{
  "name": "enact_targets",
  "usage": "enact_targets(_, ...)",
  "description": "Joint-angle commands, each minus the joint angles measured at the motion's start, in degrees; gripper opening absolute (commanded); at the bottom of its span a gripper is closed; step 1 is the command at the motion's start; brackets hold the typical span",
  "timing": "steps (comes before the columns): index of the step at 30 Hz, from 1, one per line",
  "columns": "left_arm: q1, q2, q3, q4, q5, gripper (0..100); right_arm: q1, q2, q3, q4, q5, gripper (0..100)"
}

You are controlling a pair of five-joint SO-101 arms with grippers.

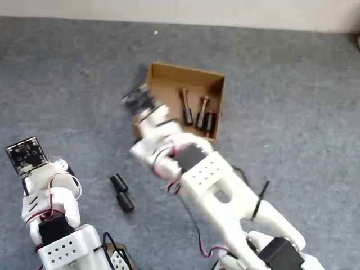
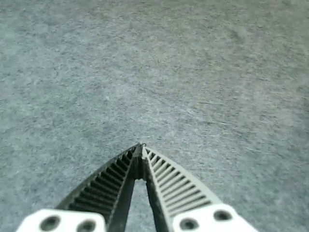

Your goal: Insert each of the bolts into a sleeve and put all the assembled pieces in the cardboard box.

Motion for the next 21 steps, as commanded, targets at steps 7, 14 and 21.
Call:
enact_targets(7,-5.49,-0.48,-2.24,-1.32,-0.26,1,-10.59,8.84,-0.92,0.92,-4.75,12.4)
enact_targets(14,-7.34,-0.48,-2.33,-1.49,-0.26,1,-14.9,11.65,-2.15,2.86,-5.01,12.5)
enact_targets(21,-8.04,-0.48,-2.33,-1.49,-0.26,1,-16.66,14.81,-2.59,7.34,-12.92,12.5)
